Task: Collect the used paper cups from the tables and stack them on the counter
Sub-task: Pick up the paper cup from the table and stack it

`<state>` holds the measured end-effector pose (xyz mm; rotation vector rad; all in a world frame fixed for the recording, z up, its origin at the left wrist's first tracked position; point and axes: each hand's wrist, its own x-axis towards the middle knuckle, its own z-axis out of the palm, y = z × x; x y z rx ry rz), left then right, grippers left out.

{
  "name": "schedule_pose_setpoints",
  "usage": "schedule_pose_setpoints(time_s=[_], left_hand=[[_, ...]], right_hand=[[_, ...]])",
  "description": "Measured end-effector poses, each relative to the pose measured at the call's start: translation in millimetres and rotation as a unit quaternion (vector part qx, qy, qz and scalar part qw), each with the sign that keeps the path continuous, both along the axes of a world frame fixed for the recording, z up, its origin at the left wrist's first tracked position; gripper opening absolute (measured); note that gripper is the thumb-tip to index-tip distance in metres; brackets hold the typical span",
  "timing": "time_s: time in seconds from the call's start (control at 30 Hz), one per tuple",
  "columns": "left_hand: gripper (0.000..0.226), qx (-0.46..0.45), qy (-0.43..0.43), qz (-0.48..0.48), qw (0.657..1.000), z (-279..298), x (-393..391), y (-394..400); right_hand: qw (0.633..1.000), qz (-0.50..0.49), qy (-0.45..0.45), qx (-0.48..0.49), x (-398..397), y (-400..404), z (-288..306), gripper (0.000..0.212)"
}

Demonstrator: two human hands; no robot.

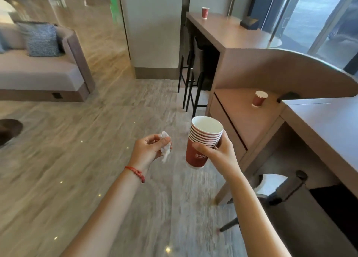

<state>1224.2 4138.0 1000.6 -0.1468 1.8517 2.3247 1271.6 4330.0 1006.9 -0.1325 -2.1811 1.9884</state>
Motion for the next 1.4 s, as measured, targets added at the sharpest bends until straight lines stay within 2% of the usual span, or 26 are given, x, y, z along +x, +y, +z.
schedule_pose_setpoints(time_s=[0.2, 0.33, 0.47, 0.57, 0.9, 1.13, 1.4], left_hand=[[0.016, -0.004, -0.006, 0.048, 0.999, -13.7, -28.8, -53.3], [0.032, -0.009, -0.008, 0.059, 0.998, -25.8, -58.3, -64.5], [0.024, -0.014, -0.015, 0.077, 0.997, -38.7, -103.4, -61.5], [0.029, -0.025, -0.011, 0.074, 0.997, -47.0, -148.6, -53.4], [0.024, -0.040, -0.042, 0.080, 0.995, -58.3, -301.3, -14.6], [0.023, -0.050, -0.068, 0.086, 0.993, -73.8, -408.5, -15.1], [0.029, -0.057, -0.098, 0.074, 0.991, -90.3, -578.0, -35.3]], right_hand=[[0.998, 0.050, -0.026, -0.004, -47.9, -50.0, -15.0, 0.065], [0.997, 0.070, -0.027, -0.001, -85.3, -59.8, -21.6, 0.058], [0.996, 0.078, -0.035, -0.003, -131.8, -56.8, -32.2, 0.059], [0.996, 0.075, -0.040, -0.009, -176.8, -47.2, -39.6, 0.059], [0.994, 0.088, -0.069, -0.011, -332.7, -6.2, -49.5, 0.064], [0.991, 0.098, -0.088, -0.016, -442.0, -8.7, -67.7, 0.062], [0.992, 0.085, -0.095, -0.020, -608.4, -27.9, -83.4, 0.065]])
